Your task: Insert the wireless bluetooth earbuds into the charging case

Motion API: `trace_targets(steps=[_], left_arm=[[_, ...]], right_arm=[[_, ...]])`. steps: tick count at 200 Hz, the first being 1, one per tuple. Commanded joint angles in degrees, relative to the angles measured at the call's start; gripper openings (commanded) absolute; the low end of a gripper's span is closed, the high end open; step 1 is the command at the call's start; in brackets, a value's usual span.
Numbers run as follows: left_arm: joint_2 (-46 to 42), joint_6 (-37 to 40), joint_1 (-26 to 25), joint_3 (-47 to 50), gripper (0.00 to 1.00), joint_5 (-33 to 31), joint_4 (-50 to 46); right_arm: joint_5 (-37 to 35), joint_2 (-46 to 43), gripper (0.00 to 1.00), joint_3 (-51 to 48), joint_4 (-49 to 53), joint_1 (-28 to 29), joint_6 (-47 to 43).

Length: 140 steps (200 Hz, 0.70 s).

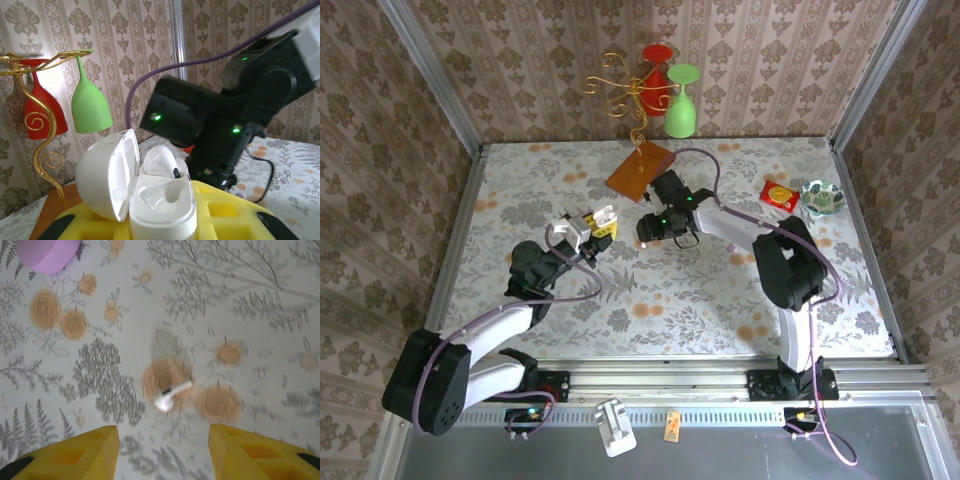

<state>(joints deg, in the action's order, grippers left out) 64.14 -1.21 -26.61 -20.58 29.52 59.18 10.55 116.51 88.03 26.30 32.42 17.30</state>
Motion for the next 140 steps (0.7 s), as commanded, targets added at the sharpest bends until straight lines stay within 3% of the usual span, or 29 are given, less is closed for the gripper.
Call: trace_targets(steps=[1,62,140], left_arm=[[-0.6,1.0,-0.8,0.3,0.00,0.1,-0.9],[-1.1,1.5,-2.1,0.3,0.00,-0.8,-1.9],[0.5,1.7,-2.7,0.3,0.00,-1.0,-0.6]], right_arm=[[1.6,5.7,0.51,6.2,4.2,-0.1,-3.1],[6.4,18.0,0.50,20.6,13.0,-0.1,-7.3],[8.6,8.6,0.44,7.8,10.8,0.9,-6.3]])
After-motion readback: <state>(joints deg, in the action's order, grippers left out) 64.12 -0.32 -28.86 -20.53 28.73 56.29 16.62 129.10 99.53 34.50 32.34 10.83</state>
